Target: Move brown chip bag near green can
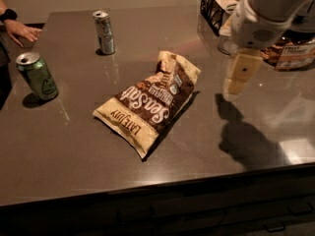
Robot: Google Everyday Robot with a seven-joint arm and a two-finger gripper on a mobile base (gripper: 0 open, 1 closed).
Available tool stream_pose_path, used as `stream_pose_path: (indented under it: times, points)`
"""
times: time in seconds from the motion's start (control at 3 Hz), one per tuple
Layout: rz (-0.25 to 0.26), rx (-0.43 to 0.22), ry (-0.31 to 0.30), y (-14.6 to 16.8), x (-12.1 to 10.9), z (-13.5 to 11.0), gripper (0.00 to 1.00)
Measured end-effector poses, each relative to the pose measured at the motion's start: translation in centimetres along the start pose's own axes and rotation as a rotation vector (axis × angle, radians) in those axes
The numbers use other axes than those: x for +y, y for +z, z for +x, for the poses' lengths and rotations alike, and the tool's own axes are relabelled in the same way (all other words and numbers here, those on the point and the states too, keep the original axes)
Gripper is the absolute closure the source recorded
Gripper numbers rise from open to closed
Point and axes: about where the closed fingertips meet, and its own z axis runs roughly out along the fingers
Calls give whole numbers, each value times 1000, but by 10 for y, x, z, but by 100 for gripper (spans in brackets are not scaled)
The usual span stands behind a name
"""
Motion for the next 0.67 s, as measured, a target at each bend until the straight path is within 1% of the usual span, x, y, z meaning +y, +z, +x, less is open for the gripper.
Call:
stream_pose_path:
  times: [0.33,0.67]
  points:
    - [-3,-6,-88,25,-19,-13,0]
    - [-16,-16,-164,42,-27,-28,0]
